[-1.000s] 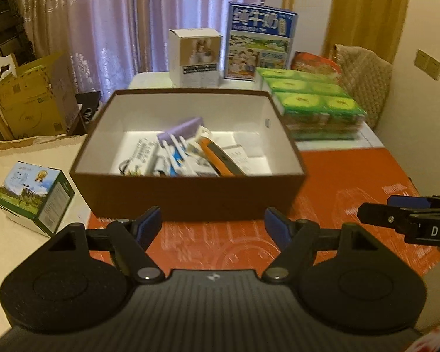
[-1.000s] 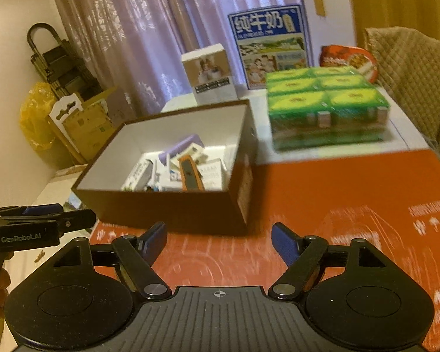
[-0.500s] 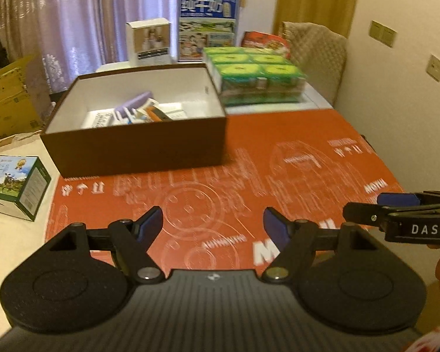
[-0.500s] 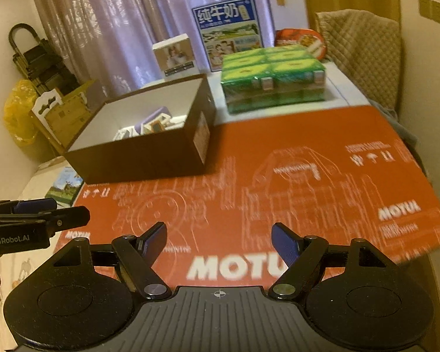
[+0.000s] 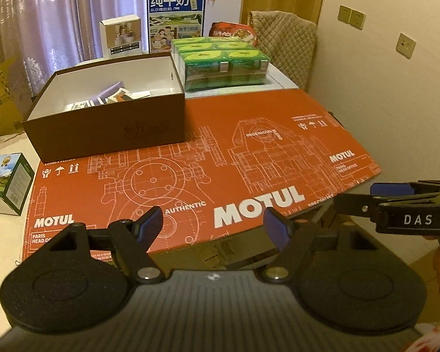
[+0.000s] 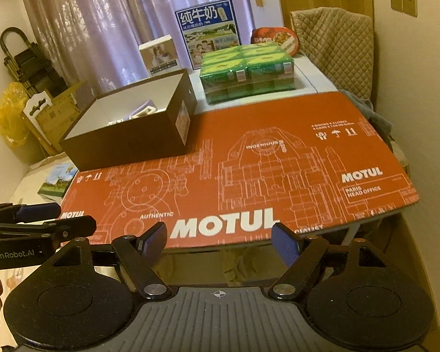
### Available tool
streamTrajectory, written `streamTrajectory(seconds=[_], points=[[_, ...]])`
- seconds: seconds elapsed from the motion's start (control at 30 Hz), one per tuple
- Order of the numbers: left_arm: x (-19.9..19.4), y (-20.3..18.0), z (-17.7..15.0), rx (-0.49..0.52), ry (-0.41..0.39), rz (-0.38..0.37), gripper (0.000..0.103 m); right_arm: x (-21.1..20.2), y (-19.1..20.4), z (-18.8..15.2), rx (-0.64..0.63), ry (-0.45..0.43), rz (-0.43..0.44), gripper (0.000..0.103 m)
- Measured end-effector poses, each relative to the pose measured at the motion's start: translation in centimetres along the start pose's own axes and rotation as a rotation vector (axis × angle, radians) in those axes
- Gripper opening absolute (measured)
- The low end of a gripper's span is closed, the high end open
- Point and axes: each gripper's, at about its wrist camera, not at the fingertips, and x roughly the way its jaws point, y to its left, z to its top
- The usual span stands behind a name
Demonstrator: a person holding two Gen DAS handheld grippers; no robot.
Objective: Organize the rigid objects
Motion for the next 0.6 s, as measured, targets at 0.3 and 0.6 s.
streamTrajectory(seconds=[0.3,0.6], points=[[-0.45,-0.47,-0.51,0.000,-0.006,0.007,0.073,-0.57,-0.06,-0.66,-0.006,0.007,-0.003,0.075],[-0.33,-0.78,-0.42,0.003,-0.005,0.007,0.073,-0.70,-0.40,-0.69,-0.006,0.009,-0.003,0.075]])
